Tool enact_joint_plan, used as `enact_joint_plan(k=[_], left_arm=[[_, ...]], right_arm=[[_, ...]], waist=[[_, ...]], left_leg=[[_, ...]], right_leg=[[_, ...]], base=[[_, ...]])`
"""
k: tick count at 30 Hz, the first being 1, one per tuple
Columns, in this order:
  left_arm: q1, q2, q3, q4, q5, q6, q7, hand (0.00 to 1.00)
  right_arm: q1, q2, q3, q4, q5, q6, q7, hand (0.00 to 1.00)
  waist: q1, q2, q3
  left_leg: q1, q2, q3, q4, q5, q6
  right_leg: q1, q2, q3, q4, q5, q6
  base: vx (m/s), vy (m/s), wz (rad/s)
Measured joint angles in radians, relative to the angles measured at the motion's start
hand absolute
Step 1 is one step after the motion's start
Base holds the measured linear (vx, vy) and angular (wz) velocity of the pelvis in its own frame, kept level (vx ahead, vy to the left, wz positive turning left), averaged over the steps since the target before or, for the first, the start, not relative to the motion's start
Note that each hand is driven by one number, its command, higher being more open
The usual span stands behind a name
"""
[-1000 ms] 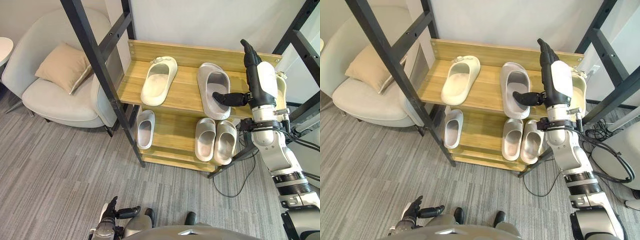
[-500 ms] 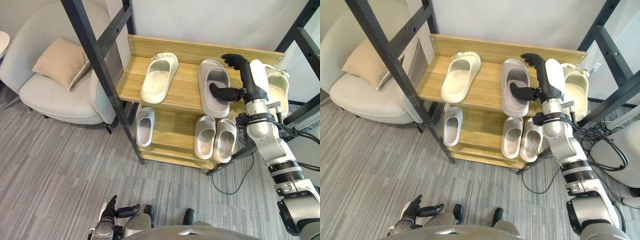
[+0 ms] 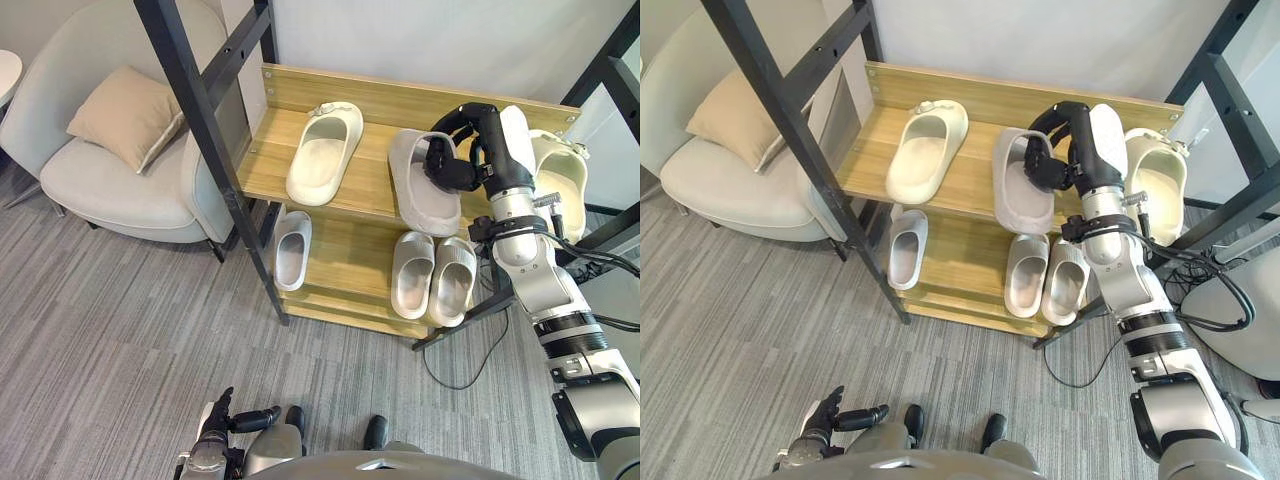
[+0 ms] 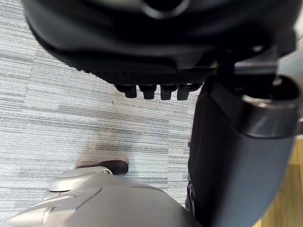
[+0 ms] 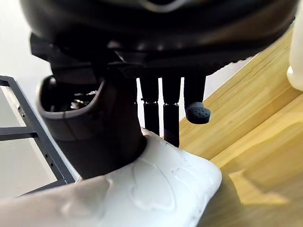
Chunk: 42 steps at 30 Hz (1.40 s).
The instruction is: Organize the slippers on the shoe rack
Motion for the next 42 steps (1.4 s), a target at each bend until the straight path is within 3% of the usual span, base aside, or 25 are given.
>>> enact_joint_plan(k=[9, 12, 17, 20, 26, 30, 38, 40, 42], left_arm=[[0.0, 0.0, 0.0, 0.0, 0.003, 0.009, -0.001, 1.0], [0.0, 0.0, 0.0, 0.001, 0.003, 0.009, -0.001, 1.0], [0.0, -0.003, -0.002, 0.004, 0.004, 0.009, -0.001, 1.0], [0.001, -0.004, -0.009, 0.006, 0.004, 0.01, -0.001, 1.0], [0.002, -0.015, -0.012, 0.015, 0.006, 0.01, -0.001, 1.0], [0.0, -0.014, -0.02, 0.016, 0.016, 0.01, -0.001, 1.0], [-0.016, -0.011, -0.049, 0.032, 0.024, 0.0, -0.003, 1.0], [-0.033, -0.013, -0.05, 0.031, 0.023, -0.009, -0.003, 1.0], [-0.088, -0.013, -0.049, 0.021, 0.019, -0.023, -0.001, 1.0]], right_arm=[[0.02, 0.0, -0.018, -0.346, 0.001, -0.027, 0.002, 0.0], [0.031, 0.013, -0.054, -0.517, 0.001, -0.093, -0.021, 0.0], [0.037, 0.054, -0.061, -0.65, 0.007, -0.177, -0.03, 0.0], [0.071, 0.118, -0.027, -0.698, 0.118, -0.211, 0.009, 0.0], [0.169, 0.183, 0.194, -0.696, 0.336, -0.221, 0.161, 0.0], [0.219, 0.188, 0.3, -0.629, 0.388, -0.195, 0.263, 0.0], [0.295, 0.125, 0.403, -0.423, 0.389, -0.144, 0.329, 0.0], [0.297, 0.109, 0.416, -0.388, 0.354, -0.137, 0.331, 0.0], [0.276, 0.091, 0.42, -0.353, 0.275, -0.131, 0.321, 0.0]], waist=[[-0.013, 0.003, 0.003], [-0.015, 0.005, 0.003], [-0.023, 0.013, -0.003], [-0.026, 0.02, -0.009], [-0.026, 0.04, -0.028], [-0.021, 0.042, -0.033], [-0.002, 0.052, -0.028], [0.011, 0.058, 0.0], [0.024, 0.066, 0.058]], left_leg=[[0.028, 0.003, 0.009, -0.008, -0.002, -0.001], [0.029, 0.003, 0.012, -0.01, -0.003, -0.001], [0.031, 0.001, 0.015, -0.01, -0.003, -0.001], [0.034, 0.001, 0.015, -0.01, -0.003, -0.001], [0.039, 0.002, 0.017, -0.01, -0.002, -0.001], [0.042, 0.002, 0.013, -0.01, -0.001, -0.002], [0.021, -0.005, -0.04, -0.003, 0.014, 0.003], [-0.017, -0.006, -0.052, 0.037, 0.009, 0.001], [-0.129, -0.009, -0.076, 0.157, -0.02, -0.002]], right_leg=[[0.02, 0.0, 0.009, 0.001, -0.001, 0.0], [0.02, -0.002, 0.011, 0.002, -0.001, 0.001], [0.02, -0.004, 0.013, 0.006, -0.001, 0.001], [0.024, -0.005, 0.014, 0.007, -0.002, 0.001], [0.028, -0.004, 0.016, 0.007, -0.002, 0.001], [0.033, -0.004, 0.012, 0.008, -0.003, 0.001], [0.012, -0.023, -0.04, 0.083, -0.043, 0.004], [-0.04, -0.04, -0.048, 0.172, -0.082, 0.003], [-0.145, -0.068, -0.066, 0.313, -0.134, -0.005]], base=[[0.0, 0.001, -0.03], [-0.01, 0.003, -0.01], [0.0, 0.0, 0.0], [0.0, 0.0, 0.0], [0.0, 0.0, 0.0], [-0.01, 0.0, 0.02], [-0.02, -0.001, 0.22], [-0.08, 0.012, 0.26], [-0.17, 0.002, 0.32]])
